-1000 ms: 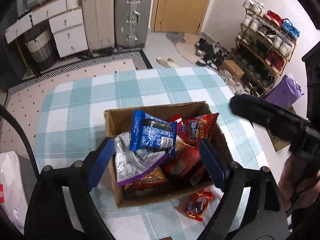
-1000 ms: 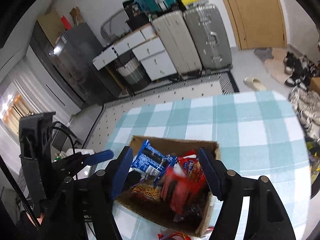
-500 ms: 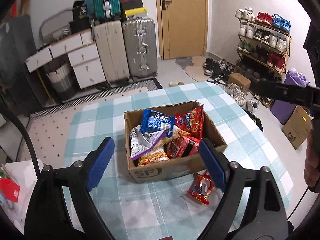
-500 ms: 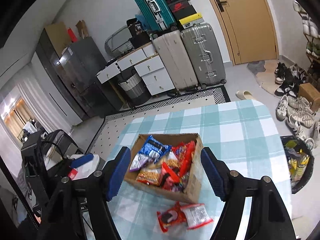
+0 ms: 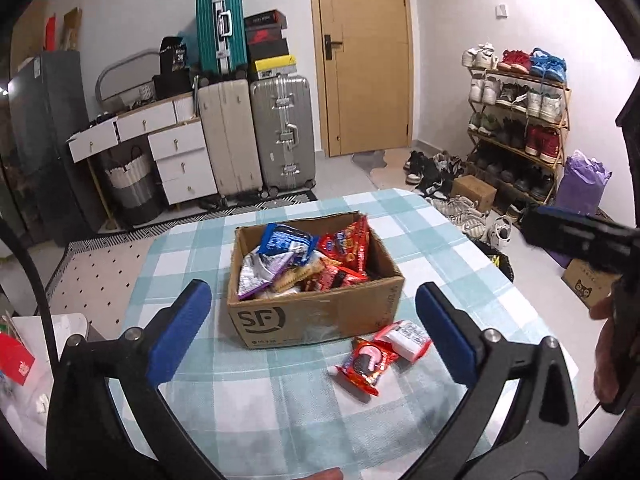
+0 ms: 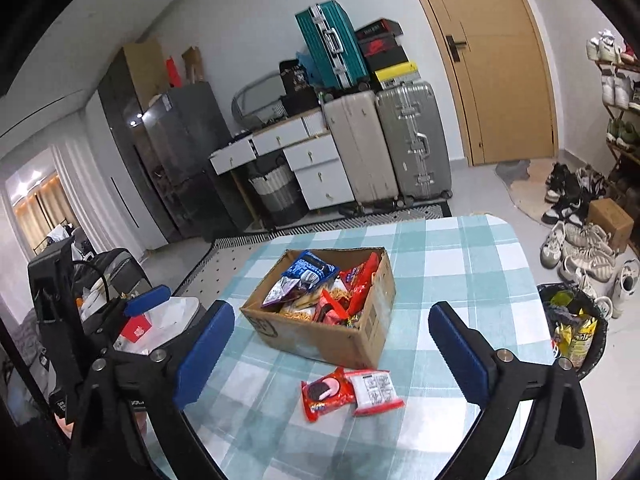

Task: Organize snacks
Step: 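Move both grippers back toward the red Oreo and white packs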

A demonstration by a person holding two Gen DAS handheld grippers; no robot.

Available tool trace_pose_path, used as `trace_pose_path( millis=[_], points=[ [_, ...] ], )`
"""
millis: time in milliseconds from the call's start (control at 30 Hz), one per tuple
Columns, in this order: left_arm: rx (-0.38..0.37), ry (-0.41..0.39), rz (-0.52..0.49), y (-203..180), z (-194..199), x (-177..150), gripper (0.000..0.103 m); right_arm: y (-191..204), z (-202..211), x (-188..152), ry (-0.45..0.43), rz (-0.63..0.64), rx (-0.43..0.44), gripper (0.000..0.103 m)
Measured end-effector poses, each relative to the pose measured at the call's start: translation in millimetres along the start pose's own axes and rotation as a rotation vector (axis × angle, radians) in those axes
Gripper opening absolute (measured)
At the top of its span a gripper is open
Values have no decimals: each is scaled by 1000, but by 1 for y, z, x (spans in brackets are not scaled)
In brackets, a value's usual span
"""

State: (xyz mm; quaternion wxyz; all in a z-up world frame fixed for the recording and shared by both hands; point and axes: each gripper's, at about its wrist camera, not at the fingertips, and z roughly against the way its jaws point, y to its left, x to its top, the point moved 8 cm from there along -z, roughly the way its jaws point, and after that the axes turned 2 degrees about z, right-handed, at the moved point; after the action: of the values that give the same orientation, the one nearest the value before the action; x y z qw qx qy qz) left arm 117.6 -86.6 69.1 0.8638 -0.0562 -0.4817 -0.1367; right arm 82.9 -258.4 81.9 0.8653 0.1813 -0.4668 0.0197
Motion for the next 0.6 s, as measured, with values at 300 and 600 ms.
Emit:
trace_pose_path(
  millis=[300,600],
  points=[
    [-23,2,105,5,-8,-47,102,3,-17,-66,52,16,-12,103],
    [-97,107,142,12,-69,-115,102,-35,-74,-118,210,-81,-9,102]
  ],
)
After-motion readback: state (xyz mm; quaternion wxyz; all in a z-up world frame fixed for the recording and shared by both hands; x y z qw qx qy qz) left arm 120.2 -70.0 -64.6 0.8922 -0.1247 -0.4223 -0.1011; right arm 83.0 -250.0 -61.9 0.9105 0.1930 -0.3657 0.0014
